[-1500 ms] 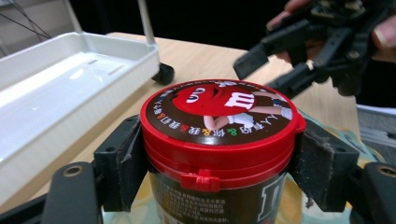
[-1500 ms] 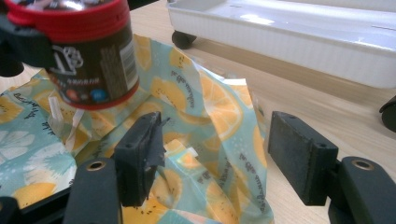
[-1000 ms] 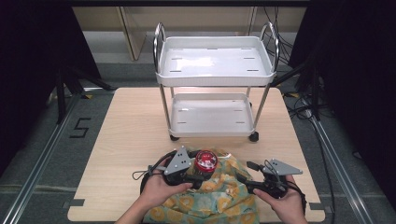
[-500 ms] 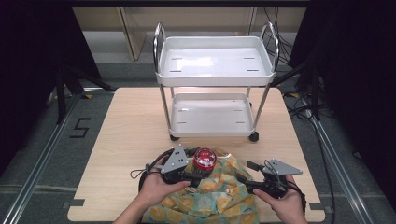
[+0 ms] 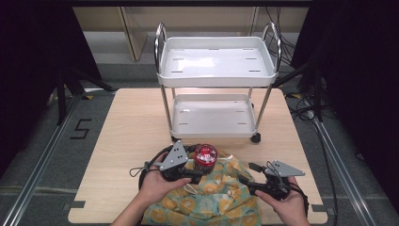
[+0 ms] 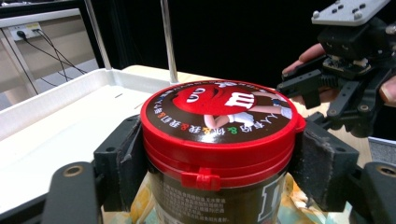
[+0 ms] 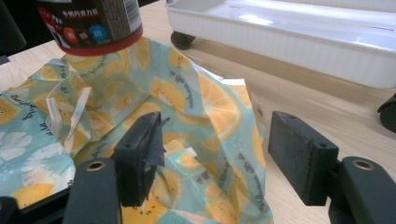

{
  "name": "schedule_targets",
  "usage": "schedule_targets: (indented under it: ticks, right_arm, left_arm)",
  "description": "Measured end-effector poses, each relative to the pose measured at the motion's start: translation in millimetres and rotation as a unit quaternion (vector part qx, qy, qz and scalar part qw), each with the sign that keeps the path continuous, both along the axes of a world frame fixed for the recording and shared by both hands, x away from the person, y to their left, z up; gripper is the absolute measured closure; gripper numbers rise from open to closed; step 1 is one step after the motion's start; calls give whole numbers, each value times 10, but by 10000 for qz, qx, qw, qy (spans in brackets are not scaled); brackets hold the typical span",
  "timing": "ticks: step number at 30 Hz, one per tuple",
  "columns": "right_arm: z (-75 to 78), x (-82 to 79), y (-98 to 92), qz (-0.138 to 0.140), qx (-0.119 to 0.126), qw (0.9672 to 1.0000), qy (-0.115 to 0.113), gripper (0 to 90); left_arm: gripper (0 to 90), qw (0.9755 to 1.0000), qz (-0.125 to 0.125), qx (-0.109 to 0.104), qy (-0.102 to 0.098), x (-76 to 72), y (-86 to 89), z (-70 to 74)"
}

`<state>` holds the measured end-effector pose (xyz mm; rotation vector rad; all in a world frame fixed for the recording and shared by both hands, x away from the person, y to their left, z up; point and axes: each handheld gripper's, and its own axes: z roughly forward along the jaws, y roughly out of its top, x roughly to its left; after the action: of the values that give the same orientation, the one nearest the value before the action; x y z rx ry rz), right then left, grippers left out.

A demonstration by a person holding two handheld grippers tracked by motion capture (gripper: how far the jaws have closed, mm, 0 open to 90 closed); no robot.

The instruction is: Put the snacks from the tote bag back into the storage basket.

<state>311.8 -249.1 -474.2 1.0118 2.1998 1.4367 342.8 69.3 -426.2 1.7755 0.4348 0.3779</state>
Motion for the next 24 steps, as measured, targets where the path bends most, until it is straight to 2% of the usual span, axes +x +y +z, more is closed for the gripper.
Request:
schedule_targets:
  ticks: [1,2,4,6,9,13,16,20,21,22,23,24]
  right_arm:
    - [1,0,-1,-9,3,10000,-1,362]
    - [8,-29,15,-61,118,9997,214,362]
    - [3,-14,8,-11,146,9998,127,362]
    - [14,-34,11,-67,129,9997,209,361]
    - [6,-27,18,-31,184,9997,176,362]
    - [15,-32,12,-68,136,9997,207,362]
    - [14,-34,12,-67,135,9997,210,362]
    - [15,-33,13,-69,139,9997,209,362]
    - [10,-10,3,-20,71,10000,53,362]
    - [10,-10,3,-20,71,10000,53,362]
    - [7,-21,17,-33,164,9998,148,362]
    - [6,-6,7,19,93,9999,49,362]
  left_arm:
    - [256,10000,6,9,-18,5,2,8]
    - [256,10000,15,11,-6,13,4,23]
    - [256,10000,33,-15,-16,19,4,29]
    - [256,10000,50,-57,-10,26,4,46]
    - [256,9999,98,-72,-62,44,15,85]
    - [256,9998,139,-152,-74,65,16,117]
    - [256,9998,154,-92,-118,95,32,152]
    - [256,9996,221,-139,-119,133,53,190]
    - [256,9995,242,-134,-134,148,63,205]
    - [256,9995,242,-134,-134,148,63,205]
    - [256,9995,256,-122,-147,157,69,215]
    - [256,9995,264,-121,-155,165,74,222]
